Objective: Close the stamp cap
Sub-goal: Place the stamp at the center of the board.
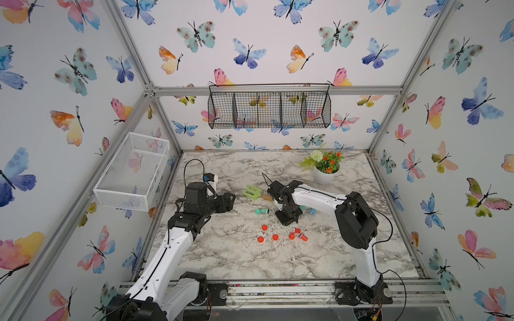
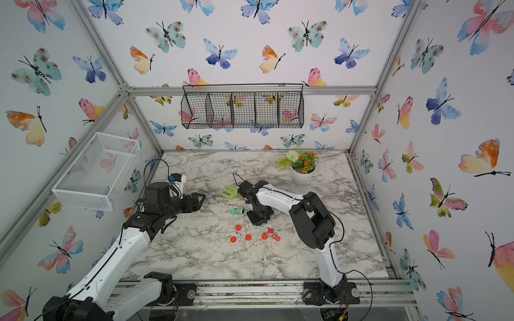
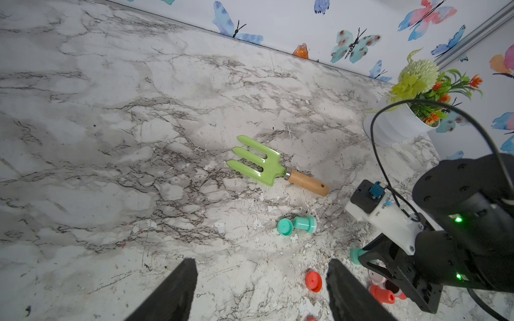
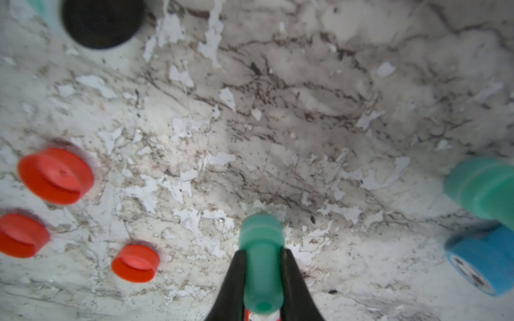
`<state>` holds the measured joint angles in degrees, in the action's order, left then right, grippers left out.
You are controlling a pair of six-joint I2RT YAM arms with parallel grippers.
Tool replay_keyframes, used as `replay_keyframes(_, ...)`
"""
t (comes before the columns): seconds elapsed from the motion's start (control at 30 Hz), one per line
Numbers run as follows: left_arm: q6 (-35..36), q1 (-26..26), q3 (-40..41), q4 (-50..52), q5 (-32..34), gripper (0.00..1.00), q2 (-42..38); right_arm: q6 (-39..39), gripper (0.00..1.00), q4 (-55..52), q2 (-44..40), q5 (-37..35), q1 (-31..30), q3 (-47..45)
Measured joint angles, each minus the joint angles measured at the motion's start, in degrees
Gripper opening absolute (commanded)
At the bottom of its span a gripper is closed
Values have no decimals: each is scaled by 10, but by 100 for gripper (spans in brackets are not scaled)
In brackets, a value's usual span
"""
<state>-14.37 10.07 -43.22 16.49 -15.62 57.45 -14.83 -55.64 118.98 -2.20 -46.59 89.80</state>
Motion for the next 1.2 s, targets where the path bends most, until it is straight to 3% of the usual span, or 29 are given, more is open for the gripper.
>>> replay_keyframes(0.33, 0, 0, 0, 0, -2, 76, 6, 26, 5, 4, 20, -5, 58, 76)
replay_keyframes(0.67, 0, -3, 0, 0, -2, 76, 7, 54, 11, -11, 95, -23, 96, 157)
replay_keyframes(1.0, 0, -3, 0, 0, -2, 76, 7, 61, 42, -26, 96, -24, 99, 161)
replay_keyframes(1.2, 0, -3, 0, 0, -2, 76, 7, 61, 54, -27, 96, -22, 99, 164)
